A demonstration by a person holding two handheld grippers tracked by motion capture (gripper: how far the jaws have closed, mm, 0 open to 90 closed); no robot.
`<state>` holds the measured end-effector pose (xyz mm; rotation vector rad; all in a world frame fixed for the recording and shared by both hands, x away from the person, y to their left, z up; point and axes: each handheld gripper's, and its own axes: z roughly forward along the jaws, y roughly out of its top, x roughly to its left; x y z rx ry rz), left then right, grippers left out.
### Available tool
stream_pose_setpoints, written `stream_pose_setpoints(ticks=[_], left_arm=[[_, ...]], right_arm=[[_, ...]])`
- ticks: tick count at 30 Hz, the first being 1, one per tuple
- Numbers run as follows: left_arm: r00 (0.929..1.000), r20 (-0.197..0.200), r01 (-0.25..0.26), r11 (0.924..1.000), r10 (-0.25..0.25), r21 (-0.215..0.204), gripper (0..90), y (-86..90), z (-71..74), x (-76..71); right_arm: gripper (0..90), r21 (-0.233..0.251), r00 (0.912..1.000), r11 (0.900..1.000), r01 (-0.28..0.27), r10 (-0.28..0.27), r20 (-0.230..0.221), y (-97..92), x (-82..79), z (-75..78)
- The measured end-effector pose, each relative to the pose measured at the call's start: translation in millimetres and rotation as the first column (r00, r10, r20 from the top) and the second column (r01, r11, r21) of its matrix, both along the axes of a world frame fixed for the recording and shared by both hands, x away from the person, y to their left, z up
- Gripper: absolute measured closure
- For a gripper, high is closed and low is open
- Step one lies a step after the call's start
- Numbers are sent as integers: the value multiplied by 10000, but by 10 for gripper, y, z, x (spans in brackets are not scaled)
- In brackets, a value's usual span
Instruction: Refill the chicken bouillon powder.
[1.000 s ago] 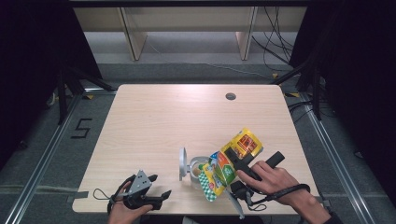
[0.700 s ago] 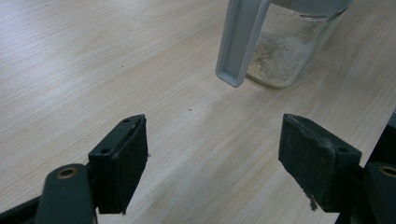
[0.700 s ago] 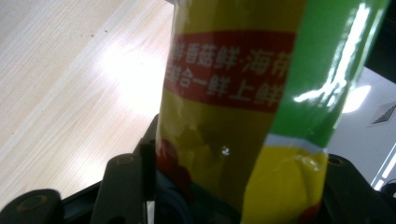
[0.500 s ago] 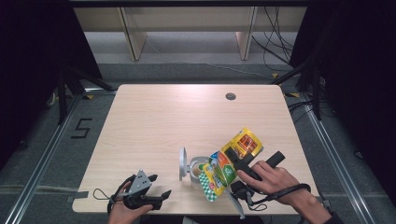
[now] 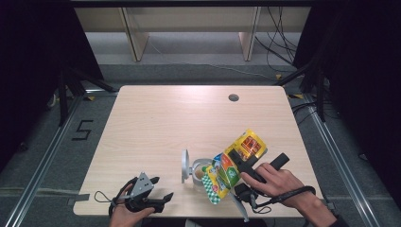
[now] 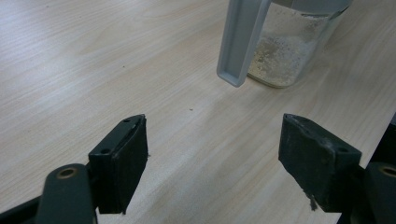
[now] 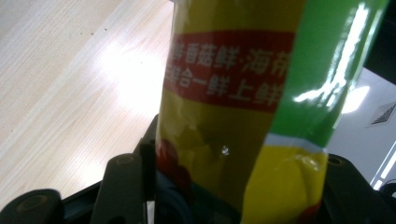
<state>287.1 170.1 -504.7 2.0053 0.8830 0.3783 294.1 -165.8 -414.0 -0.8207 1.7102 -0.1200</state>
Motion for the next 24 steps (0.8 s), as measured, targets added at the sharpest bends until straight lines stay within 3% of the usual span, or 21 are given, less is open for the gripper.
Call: stream_pose_setpoints(ticks=[3,9,12,14,24], left_arm=[[9996,201,174,9997,-178,186,238,10,7,10],[9997,196,150,9997,-153,176,238,10,7,10],[10000,54,84,9999,-84,78,238,3,3,0],[9997,183,160,9997,-164,182,238,10,7,10],[9997,186,160,9997,-163,188,238,10,8,10]], right_arm=[[501,-19,10000,10000,-27,27,-60,3,3,0],[501,-37,10000,10000,-39,39,-44,4,2,3],[501,-37,9996,9999,136,-137,-241,4,0,2],[502,-30,10000,10000,-10,10,19,1,1,3],[501,-46,10000,10000,-13,14,27,1,1,4]])
